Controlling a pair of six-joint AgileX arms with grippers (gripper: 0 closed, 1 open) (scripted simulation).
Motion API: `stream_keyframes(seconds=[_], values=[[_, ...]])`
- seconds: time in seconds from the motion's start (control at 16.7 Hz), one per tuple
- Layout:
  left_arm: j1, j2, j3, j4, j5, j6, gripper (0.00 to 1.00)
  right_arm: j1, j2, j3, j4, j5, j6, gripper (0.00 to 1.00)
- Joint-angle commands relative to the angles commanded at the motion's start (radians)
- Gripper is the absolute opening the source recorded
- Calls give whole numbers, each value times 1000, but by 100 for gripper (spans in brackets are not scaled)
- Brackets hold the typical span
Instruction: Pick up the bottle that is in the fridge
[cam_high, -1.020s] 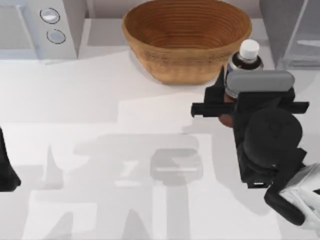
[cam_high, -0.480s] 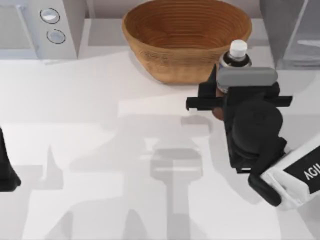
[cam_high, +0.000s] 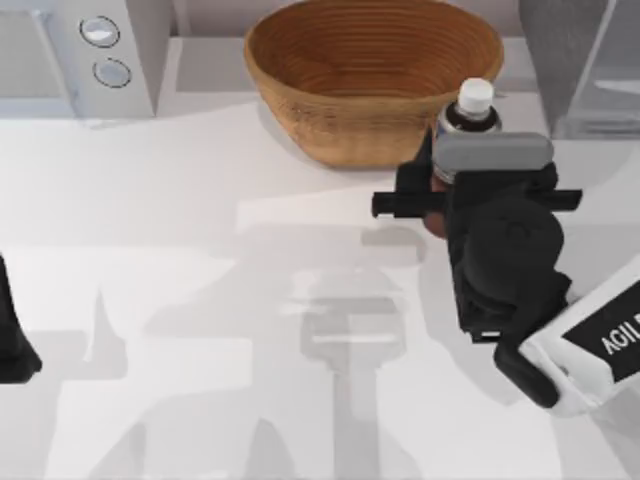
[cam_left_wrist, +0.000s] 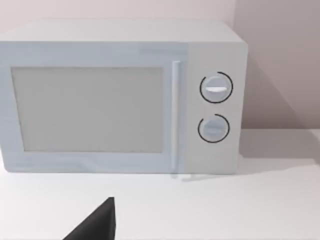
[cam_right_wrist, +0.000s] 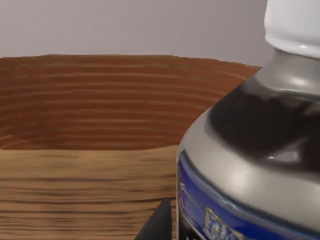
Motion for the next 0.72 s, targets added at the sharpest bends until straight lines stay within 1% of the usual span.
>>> stream_keyframes(seconds=[0.6, 0.66, 0.72], values=[[0, 0, 0, 0, 0, 0, 100, 0, 0, 0, 0, 0, 0, 98], [0, 0, 0, 0, 0, 0, 100, 0, 0, 0, 0, 0, 0, 100], [0, 0, 0, 0, 0, 0, 100, 0, 0, 0, 0, 0, 0, 100]])
